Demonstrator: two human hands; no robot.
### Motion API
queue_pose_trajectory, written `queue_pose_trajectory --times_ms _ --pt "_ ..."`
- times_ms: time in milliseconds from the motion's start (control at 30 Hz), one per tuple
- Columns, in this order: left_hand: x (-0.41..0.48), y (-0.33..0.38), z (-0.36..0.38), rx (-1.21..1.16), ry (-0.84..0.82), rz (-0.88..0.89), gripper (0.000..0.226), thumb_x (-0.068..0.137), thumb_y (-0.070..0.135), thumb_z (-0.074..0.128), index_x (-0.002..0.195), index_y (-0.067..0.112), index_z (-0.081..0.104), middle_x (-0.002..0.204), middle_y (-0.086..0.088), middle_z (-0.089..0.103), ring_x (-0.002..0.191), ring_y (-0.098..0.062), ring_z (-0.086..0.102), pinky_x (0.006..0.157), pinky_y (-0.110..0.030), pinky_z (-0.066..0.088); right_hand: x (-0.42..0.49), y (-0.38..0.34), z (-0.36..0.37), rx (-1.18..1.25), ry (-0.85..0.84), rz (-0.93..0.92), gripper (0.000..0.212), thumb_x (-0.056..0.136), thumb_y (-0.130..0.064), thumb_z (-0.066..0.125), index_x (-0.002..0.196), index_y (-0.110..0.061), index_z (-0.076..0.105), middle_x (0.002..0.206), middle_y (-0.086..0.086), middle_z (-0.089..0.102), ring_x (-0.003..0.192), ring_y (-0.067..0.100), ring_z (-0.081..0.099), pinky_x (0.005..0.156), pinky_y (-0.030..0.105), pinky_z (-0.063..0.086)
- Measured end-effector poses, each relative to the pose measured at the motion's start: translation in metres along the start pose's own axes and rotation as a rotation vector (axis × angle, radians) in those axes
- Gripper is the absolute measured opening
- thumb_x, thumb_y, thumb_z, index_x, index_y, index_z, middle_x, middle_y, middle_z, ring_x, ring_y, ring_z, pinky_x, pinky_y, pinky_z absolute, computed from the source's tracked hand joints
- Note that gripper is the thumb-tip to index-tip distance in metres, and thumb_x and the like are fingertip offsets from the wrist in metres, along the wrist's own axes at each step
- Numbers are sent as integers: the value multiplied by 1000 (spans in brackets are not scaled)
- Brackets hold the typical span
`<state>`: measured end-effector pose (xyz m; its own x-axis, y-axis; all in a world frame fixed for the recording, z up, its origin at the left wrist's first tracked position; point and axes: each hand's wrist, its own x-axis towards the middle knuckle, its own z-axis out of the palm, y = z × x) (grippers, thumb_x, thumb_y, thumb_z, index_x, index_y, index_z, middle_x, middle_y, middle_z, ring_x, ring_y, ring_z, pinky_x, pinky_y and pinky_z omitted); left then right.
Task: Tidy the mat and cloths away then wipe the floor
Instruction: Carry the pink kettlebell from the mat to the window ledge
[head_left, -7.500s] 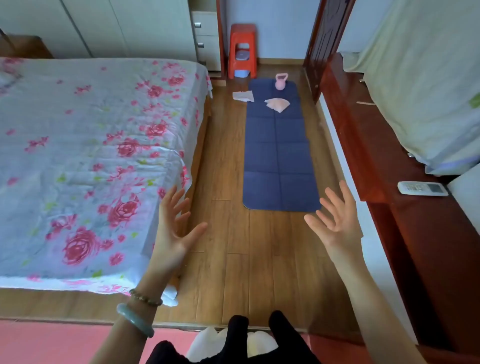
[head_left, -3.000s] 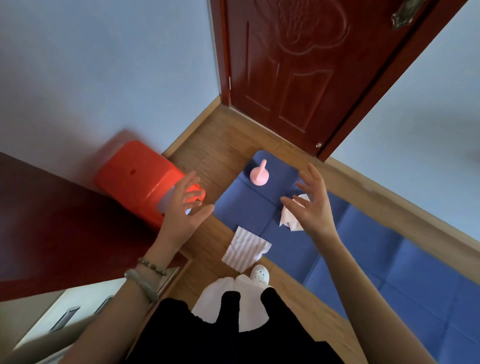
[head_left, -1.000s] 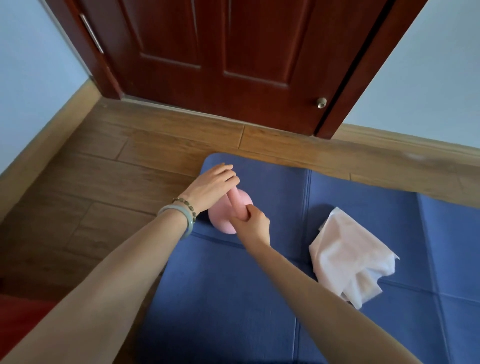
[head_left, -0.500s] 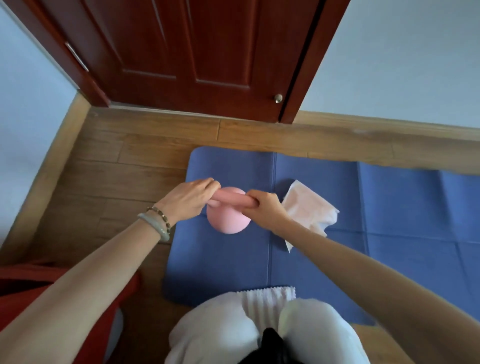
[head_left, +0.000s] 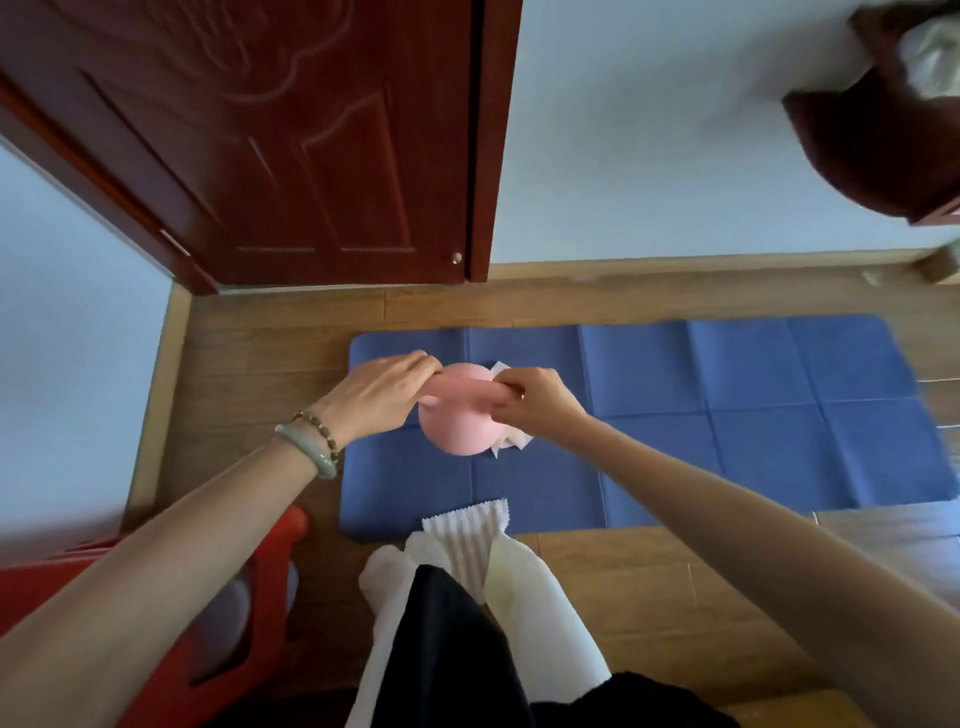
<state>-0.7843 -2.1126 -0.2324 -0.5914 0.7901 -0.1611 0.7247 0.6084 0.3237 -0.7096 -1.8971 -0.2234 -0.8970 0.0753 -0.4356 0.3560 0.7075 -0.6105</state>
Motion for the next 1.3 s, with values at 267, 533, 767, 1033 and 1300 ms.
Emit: queue_pose_trajectory --times_ms 267,533,767,1033,1300 --pt "19 134 -110 -57 -111 206 29 99 33 44 125 20 46 119 5 50 98 -20 57 67 -27 32 -131 -2 -133 43 39 33 6 70 -18 61 76 -17 63 65 -5 54 60 10 46 55 23 39" --pt "74 285 -118 -9 -173 396 31 98 30 47 127 21 44 119 5 49 101 -24 56 74 -30 36 -245 84 -218 7 141 111 8 71 -17 59 73 -10 57 62 -3 46 57 13 40 51 25 33" --pt "131 427 -99 11 -221 633 22 97 24 50 117 19 46 104 2 51 86 -23 58 71 -40 46 -346 188 -271 26 262 201 8 70 -16 58 66 -19 53 61 -6 46 56 10 41 51 23 34" --pt "204 580 -94 59 -346 891 22 96 18 49 119 18 47 104 4 52 73 -14 51 68 -35 46 -445 288 -320 118 514 299 12 69 -17 65 80 -15 65 84 -10 52 73 9 52 63 23 44" --pt "296 727 -81 155 -409 1144 23 98 22 48 120 21 45 105 4 55 85 -18 59 74 -35 47 -517 368 -381 167 697 476 23 71 -16 67 60 -28 50 56 -10 45 53 8 43 52 16 34"
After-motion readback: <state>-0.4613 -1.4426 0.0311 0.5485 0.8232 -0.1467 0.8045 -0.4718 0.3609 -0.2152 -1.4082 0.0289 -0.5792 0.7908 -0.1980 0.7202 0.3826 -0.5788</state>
